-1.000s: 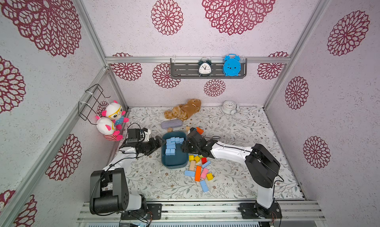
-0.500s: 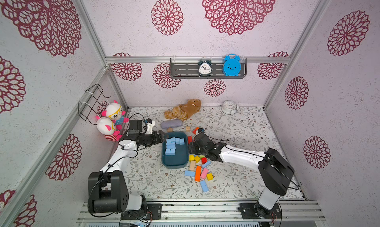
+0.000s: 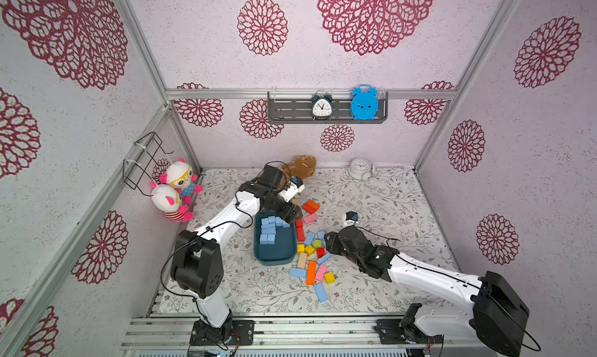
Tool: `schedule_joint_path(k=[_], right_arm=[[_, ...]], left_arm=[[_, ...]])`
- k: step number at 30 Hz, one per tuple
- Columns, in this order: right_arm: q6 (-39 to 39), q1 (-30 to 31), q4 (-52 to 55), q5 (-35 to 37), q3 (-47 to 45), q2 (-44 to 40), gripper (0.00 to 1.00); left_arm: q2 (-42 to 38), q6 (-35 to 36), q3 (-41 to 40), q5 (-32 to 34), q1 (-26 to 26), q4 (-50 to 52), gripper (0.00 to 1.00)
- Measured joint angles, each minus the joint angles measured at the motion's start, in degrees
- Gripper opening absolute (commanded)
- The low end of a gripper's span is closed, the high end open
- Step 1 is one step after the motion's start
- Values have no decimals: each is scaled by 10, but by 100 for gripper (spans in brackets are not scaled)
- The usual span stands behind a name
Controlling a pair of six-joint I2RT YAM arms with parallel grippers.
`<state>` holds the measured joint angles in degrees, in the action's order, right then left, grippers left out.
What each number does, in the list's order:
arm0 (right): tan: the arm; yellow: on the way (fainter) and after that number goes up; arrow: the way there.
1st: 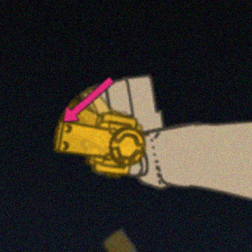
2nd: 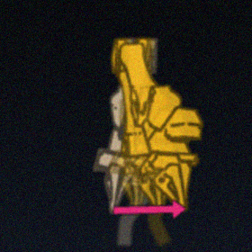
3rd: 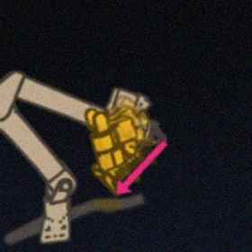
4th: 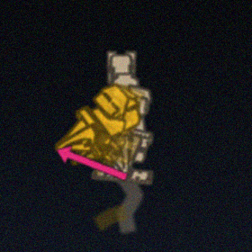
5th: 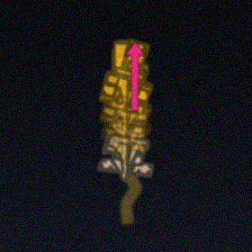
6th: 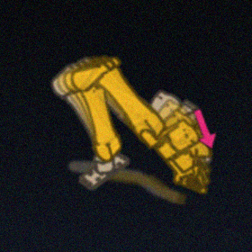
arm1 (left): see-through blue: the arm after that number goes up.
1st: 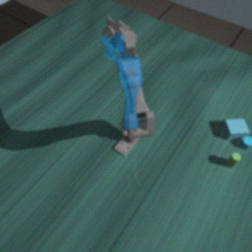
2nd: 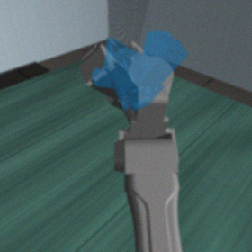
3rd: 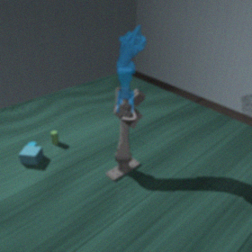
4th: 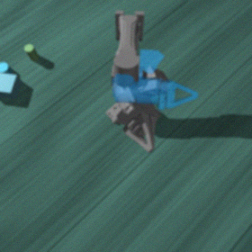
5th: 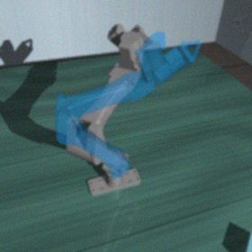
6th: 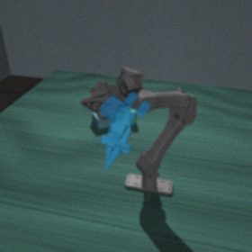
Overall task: Pick out the blue building blocks
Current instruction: Pick up the building block from the center of the board.
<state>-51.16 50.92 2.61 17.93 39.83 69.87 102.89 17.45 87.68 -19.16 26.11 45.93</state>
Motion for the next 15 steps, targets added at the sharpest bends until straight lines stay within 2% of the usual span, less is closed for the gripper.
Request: schedule_joint_path(k=[3, 7, 9, 15], right_arm=[[-6, 0, 7, 14, -28, -40, 53], [-14, 0, 15, 29, -47, -83, 53], [-19, 0, 16, 31, -58, -101, 53], [-32, -1, 24, 37, -88, -130, 52]], left_arm=[[58, 70, 49, 42, 40, 31, 81], [125, 140, 92, 91, 56, 56, 78], [152, 162, 102, 108, 56, 65, 75], [192, 193, 109, 141, 75, 68, 77]])
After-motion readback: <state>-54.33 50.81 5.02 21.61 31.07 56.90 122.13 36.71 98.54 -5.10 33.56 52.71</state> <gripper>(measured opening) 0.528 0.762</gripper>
